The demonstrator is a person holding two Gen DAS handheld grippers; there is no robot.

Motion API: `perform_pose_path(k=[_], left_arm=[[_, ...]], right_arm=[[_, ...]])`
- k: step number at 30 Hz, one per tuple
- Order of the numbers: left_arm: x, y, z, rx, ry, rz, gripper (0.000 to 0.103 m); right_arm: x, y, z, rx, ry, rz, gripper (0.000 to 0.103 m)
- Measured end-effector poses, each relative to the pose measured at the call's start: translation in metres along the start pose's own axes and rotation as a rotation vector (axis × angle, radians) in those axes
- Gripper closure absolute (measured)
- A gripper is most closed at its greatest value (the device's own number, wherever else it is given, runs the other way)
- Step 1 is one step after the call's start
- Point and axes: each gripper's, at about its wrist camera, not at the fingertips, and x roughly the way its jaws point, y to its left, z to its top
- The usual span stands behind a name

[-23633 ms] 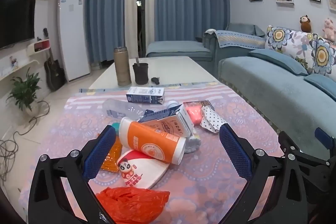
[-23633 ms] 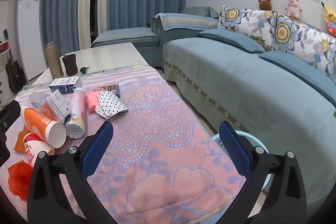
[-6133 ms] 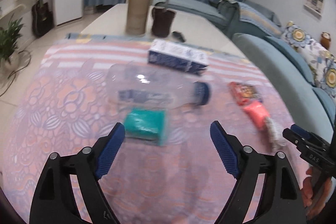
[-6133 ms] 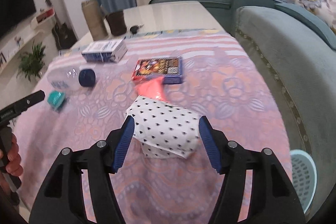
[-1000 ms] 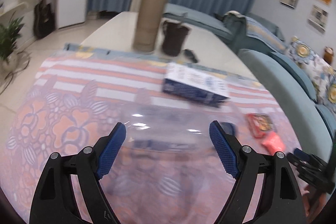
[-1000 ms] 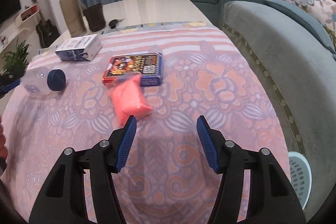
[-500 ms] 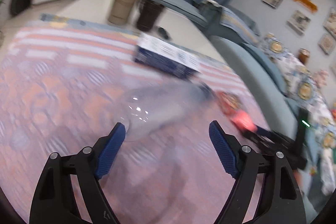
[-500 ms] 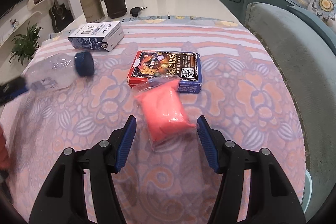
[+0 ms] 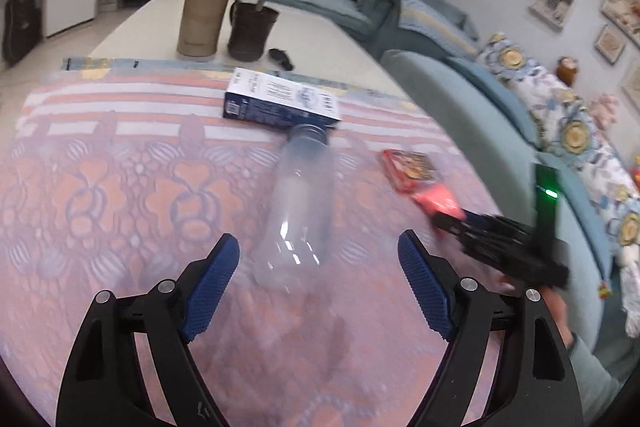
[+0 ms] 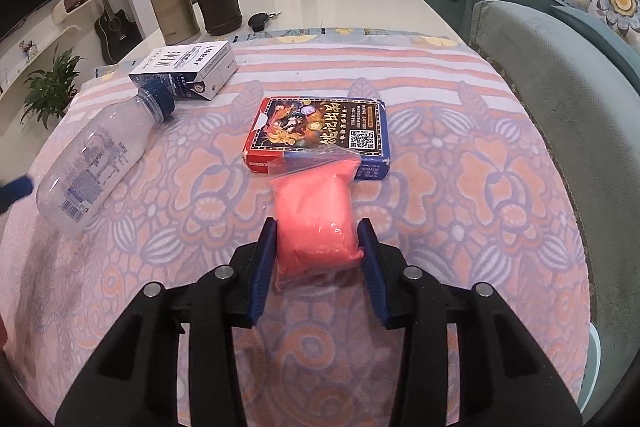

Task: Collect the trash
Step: 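Grasp the clear plastic bottle with the left tool while the right tool grasps the pink bag, then carry bottle and pink bag over the blue basket and open both tools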

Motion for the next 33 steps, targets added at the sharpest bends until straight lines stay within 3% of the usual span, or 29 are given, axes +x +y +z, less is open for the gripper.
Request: perform_pose_path(k=[9, 11, 13, 15, 24, 33], left_arm=[[0.066, -0.021, 0.019, 0.104, 0.081, 0.262, 0.026], [0.076, -0.022, 0.02, 0.115, 0.112, 0.311, 0.044], [0.086, -0.022, 0.02, 0.124, 0.142, 0.348, 0.056], [0.087, -0.024, 0.018, 0.134, 0.135, 0.355, 0.059], [0.028, -0.068, 0.003, 0.115, -0.009, 0.141, 0.059], [-0.014, -0.2, 0.008, 0.233, -0.11, -0.055, 0.059]], right_arm=[[0.004, 0.004, 0.001, -0.017, 0.013, -0.029, 0.064], [0.004, 0.005, 0.001, -0.024, 0.014, -0.029, 0.067], [0.003, 0.007, 0.0, -0.03, 0.01, -0.033, 0.07], [-0.001, 0.009, -0.002, -0.038, -0.011, -0.032, 0.071], [-0.07, -0.01, -0.026, 0.018, -0.162, 0.004, 0.072], [-0.196, -0.084, -0.056, 0.14, -0.308, -0.101, 0.072]])
